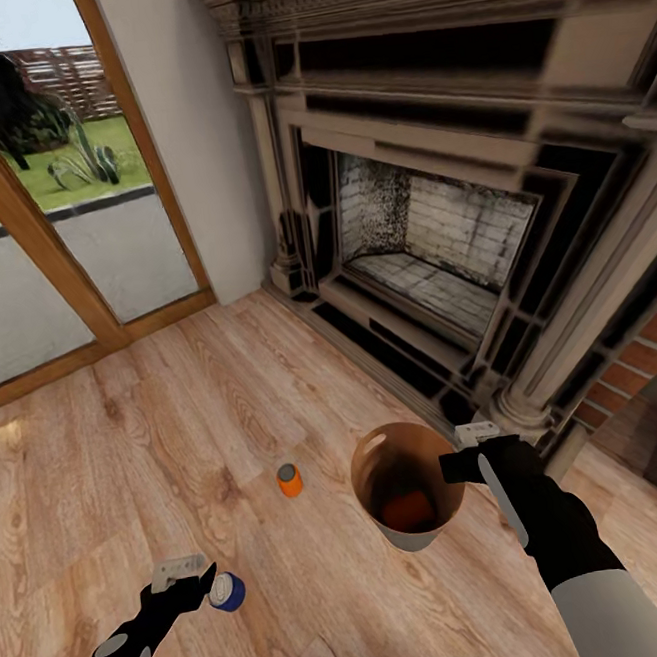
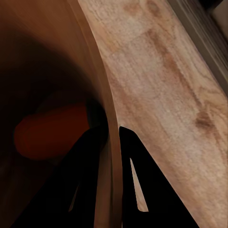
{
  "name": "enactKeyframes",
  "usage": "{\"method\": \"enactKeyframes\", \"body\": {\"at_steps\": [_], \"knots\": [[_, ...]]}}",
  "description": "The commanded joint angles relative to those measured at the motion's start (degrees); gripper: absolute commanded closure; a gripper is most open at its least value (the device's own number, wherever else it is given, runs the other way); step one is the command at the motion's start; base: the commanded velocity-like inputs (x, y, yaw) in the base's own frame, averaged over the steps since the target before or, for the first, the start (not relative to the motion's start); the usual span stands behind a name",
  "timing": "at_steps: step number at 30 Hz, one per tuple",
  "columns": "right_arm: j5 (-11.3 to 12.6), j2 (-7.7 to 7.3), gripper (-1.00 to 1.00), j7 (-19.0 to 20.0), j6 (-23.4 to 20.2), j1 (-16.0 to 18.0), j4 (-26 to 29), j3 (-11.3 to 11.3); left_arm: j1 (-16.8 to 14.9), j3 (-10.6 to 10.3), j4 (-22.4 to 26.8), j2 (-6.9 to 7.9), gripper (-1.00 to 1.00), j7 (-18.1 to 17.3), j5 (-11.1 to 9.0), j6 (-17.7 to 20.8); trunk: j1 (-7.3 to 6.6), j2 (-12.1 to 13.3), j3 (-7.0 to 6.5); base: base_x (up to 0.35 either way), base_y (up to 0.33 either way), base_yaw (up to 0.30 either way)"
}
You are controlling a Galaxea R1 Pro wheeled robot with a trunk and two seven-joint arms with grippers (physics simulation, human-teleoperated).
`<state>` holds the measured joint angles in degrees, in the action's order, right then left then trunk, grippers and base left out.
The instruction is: Put the three can of soda from the living room inside the tash can in the kitchen.
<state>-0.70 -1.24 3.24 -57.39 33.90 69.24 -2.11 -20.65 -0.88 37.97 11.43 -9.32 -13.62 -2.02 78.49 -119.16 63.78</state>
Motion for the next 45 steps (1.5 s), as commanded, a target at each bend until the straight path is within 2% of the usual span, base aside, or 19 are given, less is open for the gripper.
{"method": "enactKeyframes", "body": {"at_steps": [1,14,17,19,22,28,41,45], "knots": [[1.0,0.01,1.00,0.2,0.0,0.0,0.0,0.0,0.0,0.0,0.0,0.00,-1.00,0.0,0.0,0.0,0.22,-0.4,0.18,0.000,0.000,0.000],[1.0,0.01,1.00,0.2,0.0,0.0,0.0,-0.3,0.0,0.0,0.0,0.00,-1.00,0.0,0.0,0.0,3.08,-5.6,2.51,0.000,0.000,0.000],[1.0,0.01,1.00,0.2,0.0,0.0,0.0,-1.8,0.0,0.0,0.0,0.00,-1.00,0.0,0.0,0.0,3.74,-6.8,3.05,0.000,0.000,0.000],[1.0,0.01,1.00,0.2,0.0,0.0,0.1,-3.4,0.0,0.0,0.0,0.00,-1.00,0.0,0.0,0.0,3.74,-6.8,3.05,0.000,0.000,0.000],[1.0,0.01,1.00,0.2,0.0,0.0,0.1,-4.3,0.0,0.0,0.0,0.00,-1.00,0.0,0.0,0.0,3.74,-6.8,3.05,0.000,0.000,0.000],[0.9,0.01,1.00,0.2,0.0,0.0,0.1,-4.7,0.0,0.0,0.0,0.00,-1.00,0.0,0.0,0.0,3.74,-6.8,3.05,0.000,0.000,0.000],[0.9,0.01,1.00,0.2,0.1,0.0,0.1,-4.8,0.0,0.0,0.0,0.00,-1.00,-0.1,0.0,0.0,6.59,-12.1,5.38,0.000,0.000,0.000],[0.9,0.01,1.00,0.2,0.1,0.1,0.2,-4.7,0.0,0.0,0.0,0.00,-1.00,-0.1,0.0,0.0,6.81,-12.5,5.56,0.000,0.000,0.000]]}}
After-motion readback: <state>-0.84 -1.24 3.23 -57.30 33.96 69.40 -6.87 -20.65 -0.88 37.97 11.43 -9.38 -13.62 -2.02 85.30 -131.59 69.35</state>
